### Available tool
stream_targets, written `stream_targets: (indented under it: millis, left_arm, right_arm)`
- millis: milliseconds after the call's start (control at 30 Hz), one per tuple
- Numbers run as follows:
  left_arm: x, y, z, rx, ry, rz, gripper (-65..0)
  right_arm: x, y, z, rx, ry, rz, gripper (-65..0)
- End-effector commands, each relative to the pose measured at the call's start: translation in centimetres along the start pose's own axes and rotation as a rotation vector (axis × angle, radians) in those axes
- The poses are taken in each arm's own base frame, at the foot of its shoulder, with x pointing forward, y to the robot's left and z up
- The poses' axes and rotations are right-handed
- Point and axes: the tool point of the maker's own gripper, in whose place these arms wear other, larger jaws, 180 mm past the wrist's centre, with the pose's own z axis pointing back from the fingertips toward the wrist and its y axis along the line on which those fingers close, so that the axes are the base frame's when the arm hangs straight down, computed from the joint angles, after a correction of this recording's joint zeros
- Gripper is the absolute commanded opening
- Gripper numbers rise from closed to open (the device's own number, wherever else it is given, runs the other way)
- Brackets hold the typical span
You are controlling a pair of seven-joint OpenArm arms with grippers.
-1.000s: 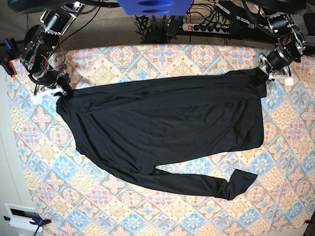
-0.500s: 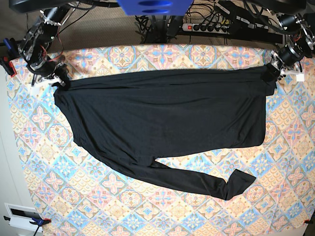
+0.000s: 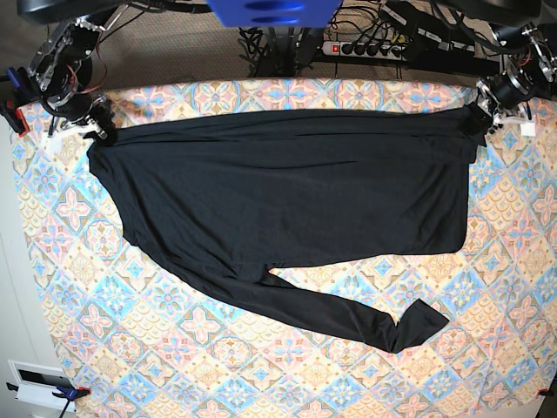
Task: Layout the t-shirt on the table in an organized manner, then fold the t-shirt properly
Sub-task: 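Pull both shoulder corners toward the robot base to stretch the shirt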
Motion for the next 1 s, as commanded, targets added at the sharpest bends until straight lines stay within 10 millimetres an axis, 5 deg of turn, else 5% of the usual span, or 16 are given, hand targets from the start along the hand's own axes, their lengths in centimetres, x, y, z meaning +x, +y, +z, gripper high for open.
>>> stream_targets:
  millis: [0, 333, 600, 967]
  left_arm:
    - [1.2, -0.7, 0.7, -0.008, -0.034, -0.039, -65.0]
    - [-1.2, 1.0, 0.9, 0.006, 0.002, -0.049, -65.0]
    - [-1.6, -0.9, 1.5, -0.006, -0.012, -0.132, -65.0]
    - [-1.4, -1.0, 1.5, -0.004, -0.014, -0.141, -65.0]
  right_arm:
    - [2.0, 0.0, 0.8, -0.002, -0.058, 0.018, -65.0]
    - [1.2, -0.6, 1.0, -0.015, -0.041, 0.013, -65.0]
    - [1.2, -0.6, 1.0, -0.015, -0.041, 0.013, -65.0]
    - [-0.3, -1.8, 1.9, -0.041, -0.014, 0.002, -65.0]
